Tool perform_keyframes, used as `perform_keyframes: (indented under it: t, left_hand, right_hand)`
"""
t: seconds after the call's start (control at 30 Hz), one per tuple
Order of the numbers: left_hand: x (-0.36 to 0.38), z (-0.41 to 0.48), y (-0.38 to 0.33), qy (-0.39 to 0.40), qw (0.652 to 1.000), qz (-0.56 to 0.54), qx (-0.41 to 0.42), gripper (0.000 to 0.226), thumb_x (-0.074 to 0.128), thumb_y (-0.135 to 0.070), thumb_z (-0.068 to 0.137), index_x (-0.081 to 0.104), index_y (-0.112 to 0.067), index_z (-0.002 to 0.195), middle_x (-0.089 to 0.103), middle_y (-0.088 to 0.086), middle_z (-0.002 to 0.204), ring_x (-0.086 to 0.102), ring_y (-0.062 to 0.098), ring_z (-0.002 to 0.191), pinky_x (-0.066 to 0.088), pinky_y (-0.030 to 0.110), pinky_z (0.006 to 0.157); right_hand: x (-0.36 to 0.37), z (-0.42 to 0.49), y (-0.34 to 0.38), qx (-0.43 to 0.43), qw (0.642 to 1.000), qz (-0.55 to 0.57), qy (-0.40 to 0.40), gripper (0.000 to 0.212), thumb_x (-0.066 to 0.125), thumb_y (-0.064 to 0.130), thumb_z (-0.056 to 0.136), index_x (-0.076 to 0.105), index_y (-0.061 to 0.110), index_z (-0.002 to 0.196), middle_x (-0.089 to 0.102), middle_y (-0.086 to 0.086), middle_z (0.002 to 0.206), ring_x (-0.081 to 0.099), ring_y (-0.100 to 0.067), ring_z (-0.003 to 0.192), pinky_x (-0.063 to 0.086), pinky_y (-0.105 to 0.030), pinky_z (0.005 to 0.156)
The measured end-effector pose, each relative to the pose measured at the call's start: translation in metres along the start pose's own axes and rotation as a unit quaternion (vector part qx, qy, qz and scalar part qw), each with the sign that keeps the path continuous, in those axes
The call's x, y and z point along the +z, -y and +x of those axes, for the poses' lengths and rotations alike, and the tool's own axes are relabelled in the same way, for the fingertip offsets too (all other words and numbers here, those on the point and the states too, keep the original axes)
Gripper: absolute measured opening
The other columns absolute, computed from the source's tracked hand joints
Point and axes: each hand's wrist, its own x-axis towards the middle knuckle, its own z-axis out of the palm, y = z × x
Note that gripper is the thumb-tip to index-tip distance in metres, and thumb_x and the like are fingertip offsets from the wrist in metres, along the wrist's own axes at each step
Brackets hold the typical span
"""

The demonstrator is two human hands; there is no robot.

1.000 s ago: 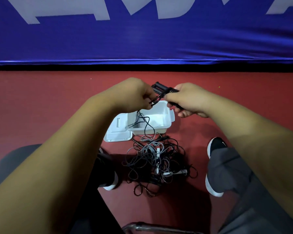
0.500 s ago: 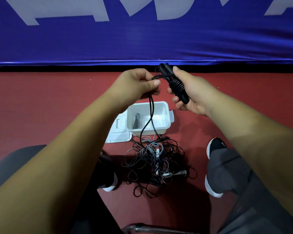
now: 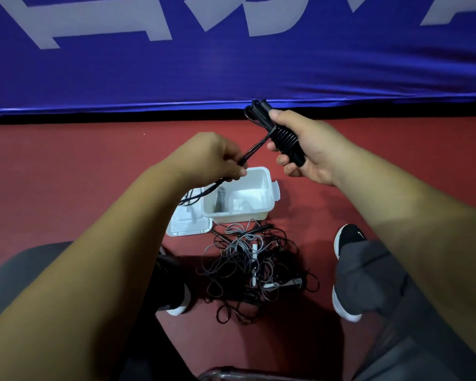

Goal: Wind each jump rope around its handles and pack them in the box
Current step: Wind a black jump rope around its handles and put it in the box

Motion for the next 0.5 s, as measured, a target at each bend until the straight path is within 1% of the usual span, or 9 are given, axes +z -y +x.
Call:
perform_keyframes:
  t: [0.03, 0.1, 0.13, 0.23, 0.3, 0.33, 0.4, 0.43, 0.5]
  left_hand:
    - [0.002, 0.0, -0.001, -0.01, 1.0, 0.001, -0.007, 0.005, 0.078, -0.024, 0.093, 0.078, -0.02, 0.092, 0.077, 0.0, 0.075, 0.073, 0.01, 0.066, 0.065, 0.038, 0.073]
    - [0.007, 0.0, -0.001, -0.027, 0.999, -0.022, -0.034, 0.021, 0.071, -0.026, 0.1, 0.069, -0.008, 0.089, 0.074, 0.009, 0.075, 0.073, 0.019, 0.061, 0.066, 0.042, 0.063]
    - [0.008, 0.0, -0.001, -0.033, 0.997, -0.044, -0.047, 0.026, 0.067, -0.026, 0.103, 0.066, -0.003, 0.091, 0.073, 0.014, 0.078, 0.073, 0.022, 0.06, 0.065, 0.042, 0.06]
    - [0.011, 0.002, -0.002, -0.047, 0.983, -0.162, -0.065, 0.03, 0.057, -0.028, 0.108, 0.061, -0.001, 0.096, 0.063, 0.014, 0.079, 0.073, 0.027, 0.059, 0.065, 0.045, 0.061]
    - [0.011, 0.003, -0.004, -0.058, 0.962, -0.264, -0.033, 0.026, 0.052, -0.025, 0.111, 0.058, -0.006, 0.094, 0.06, 0.01, 0.078, 0.064, 0.021, 0.056, 0.06, 0.038, 0.059]
    - [0.01, 0.003, -0.005, -0.061, 0.95, -0.307, -0.003, 0.025, 0.049, -0.023, 0.112, 0.058, -0.008, 0.094, 0.061, 0.008, 0.079, 0.055, 0.017, 0.054, 0.053, 0.032, 0.056]
    - [0.007, 0.002, -0.005, -0.052, 0.926, -0.37, 0.054, 0.023, 0.045, -0.021, 0.113, 0.058, -0.009, 0.099, 0.062, 0.007, 0.081, 0.039, 0.014, 0.054, 0.039, 0.027, 0.055]
    - [0.005, 0.002, -0.004, -0.046, 0.925, -0.37, 0.076, 0.023, 0.045, -0.021, 0.113, 0.06, -0.008, 0.103, 0.062, 0.007, 0.081, 0.036, 0.014, 0.056, 0.035, 0.027, 0.056]
    - [0.001, 0.001, -0.002, -0.045, 0.946, -0.304, 0.101, 0.023, 0.048, -0.021, 0.112, 0.066, -0.006, 0.11, 0.065, 0.003, 0.081, 0.039, 0.015, 0.061, 0.034, 0.026, 0.059]
  right_hand:
    - [0.0, 0.0, 0.0, 0.0, 1.0, 0.004, 0.004, 0.037, 0.076, 0.049, 0.092, 0.071, 0.016, 0.108, 0.073, -0.006, 0.088, 0.052, -0.017, 0.057, 0.038, -0.025, 0.048]
    - [-0.001, 0.0, 0.001, 0.0, 1.0, 0.008, 0.009, 0.032, 0.075, 0.044, 0.093, 0.07, 0.016, 0.11, 0.074, -0.006, 0.089, 0.052, -0.017, 0.057, 0.037, -0.025, 0.047]
    - [-0.001, 0.0, 0.002, 0.0, 1.0, 0.011, 0.009, 0.032, 0.074, 0.043, 0.094, 0.07, 0.016, 0.11, 0.074, -0.006, 0.088, 0.052, -0.016, 0.056, 0.037, -0.025, 0.046]
    - [-0.003, 0.003, 0.003, 0.002, 1.0, 0.029, -0.002, 0.031, 0.072, 0.044, 0.097, 0.069, 0.017, 0.113, 0.074, -0.006, 0.088, 0.051, -0.015, 0.053, 0.034, -0.023, 0.044]
    - [-0.006, 0.004, 0.004, 0.003, 0.999, 0.039, -0.014, 0.035, 0.072, 0.045, 0.098, 0.069, 0.018, 0.12, 0.075, -0.007, 0.089, 0.051, -0.015, 0.054, 0.034, -0.024, 0.044]
    - [-0.008, 0.005, 0.004, 0.002, 0.999, 0.04, -0.022, 0.037, 0.072, 0.045, 0.098, 0.069, 0.017, 0.123, 0.075, -0.007, 0.089, 0.052, -0.015, 0.054, 0.034, -0.024, 0.045]
    - [-0.01, 0.006, 0.003, -0.002, 0.999, 0.041, -0.035, 0.04, 0.073, 0.045, 0.098, 0.069, 0.016, 0.126, 0.074, -0.007, 0.089, 0.052, -0.016, 0.055, 0.035, -0.025, 0.046]
    - [-0.01, 0.005, 0.003, -0.003, 0.998, 0.045, -0.038, 0.041, 0.073, 0.045, 0.098, 0.069, 0.015, 0.126, 0.073, -0.007, 0.089, 0.052, -0.016, 0.054, 0.035, -0.025, 0.046]
    - [-0.01, 0.005, 0.005, -0.001, 0.997, 0.062, -0.037, 0.037, 0.073, 0.045, 0.098, 0.069, 0.016, 0.121, 0.072, -0.007, 0.089, 0.052, -0.016, 0.054, 0.035, -0.024, 0.045]
